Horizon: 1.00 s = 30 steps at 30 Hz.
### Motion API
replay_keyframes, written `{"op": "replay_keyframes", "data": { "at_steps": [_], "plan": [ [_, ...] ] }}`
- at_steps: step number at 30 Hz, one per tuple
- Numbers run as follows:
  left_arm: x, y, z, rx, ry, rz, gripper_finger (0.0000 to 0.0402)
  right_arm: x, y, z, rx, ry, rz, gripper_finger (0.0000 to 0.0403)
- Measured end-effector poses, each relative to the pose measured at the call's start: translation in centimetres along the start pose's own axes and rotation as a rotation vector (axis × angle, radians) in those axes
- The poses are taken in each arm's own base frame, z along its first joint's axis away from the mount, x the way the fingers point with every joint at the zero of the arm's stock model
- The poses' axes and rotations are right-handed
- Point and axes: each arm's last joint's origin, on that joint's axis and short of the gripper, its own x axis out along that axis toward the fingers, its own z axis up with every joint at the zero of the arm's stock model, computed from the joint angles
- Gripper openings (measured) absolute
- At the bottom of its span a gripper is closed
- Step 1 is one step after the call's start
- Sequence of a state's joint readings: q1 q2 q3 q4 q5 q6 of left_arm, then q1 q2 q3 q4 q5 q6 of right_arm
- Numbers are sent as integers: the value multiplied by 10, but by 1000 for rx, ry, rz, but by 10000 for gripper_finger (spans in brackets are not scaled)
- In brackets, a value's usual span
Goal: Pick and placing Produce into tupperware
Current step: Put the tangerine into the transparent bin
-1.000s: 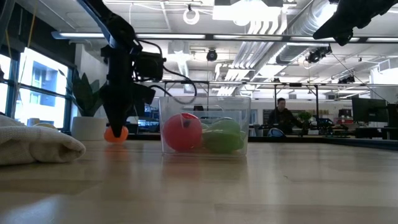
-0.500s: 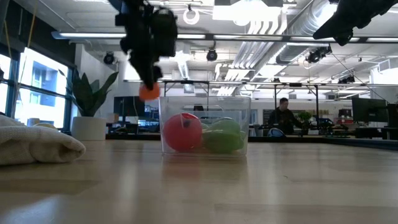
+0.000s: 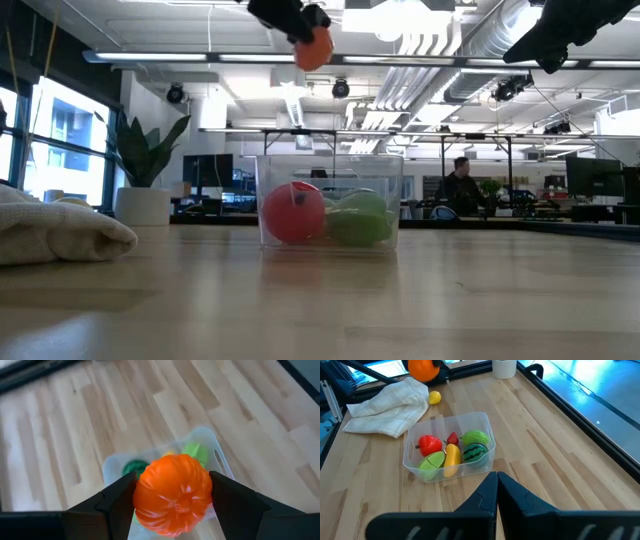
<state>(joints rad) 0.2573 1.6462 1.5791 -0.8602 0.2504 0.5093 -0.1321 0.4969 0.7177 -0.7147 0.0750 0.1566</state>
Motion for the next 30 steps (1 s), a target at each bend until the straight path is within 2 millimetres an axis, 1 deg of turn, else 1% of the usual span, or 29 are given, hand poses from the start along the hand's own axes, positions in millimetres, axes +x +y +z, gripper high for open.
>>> {"op": "replay_keyframes", "data": {
  "at_steps": [2,4,8,14,20,27,30],
  "plan": [
    [11,-3,3,12,9,-11,224,0,0,0,0,0,0,0],
    [27,-1,3,9,22,-21,224,0,0,0,0,1,0,0],
    [60,5,-5,-14,86,-52,225,0,0,0,0,1,0,0],
    [96,10,-17,-13,182,-72,225,0,0,0,0,1,0,0],
    [123,11,-28,-19,249,-92,225,0,0,0,0,2,0,0],
    [140,12,-36,-9,303,-97,225,0,0,0,0,3,0,0],
    [142,12,-38,-11,318,-98,225,0,0,0,0,3,0,0]
  ]
}}
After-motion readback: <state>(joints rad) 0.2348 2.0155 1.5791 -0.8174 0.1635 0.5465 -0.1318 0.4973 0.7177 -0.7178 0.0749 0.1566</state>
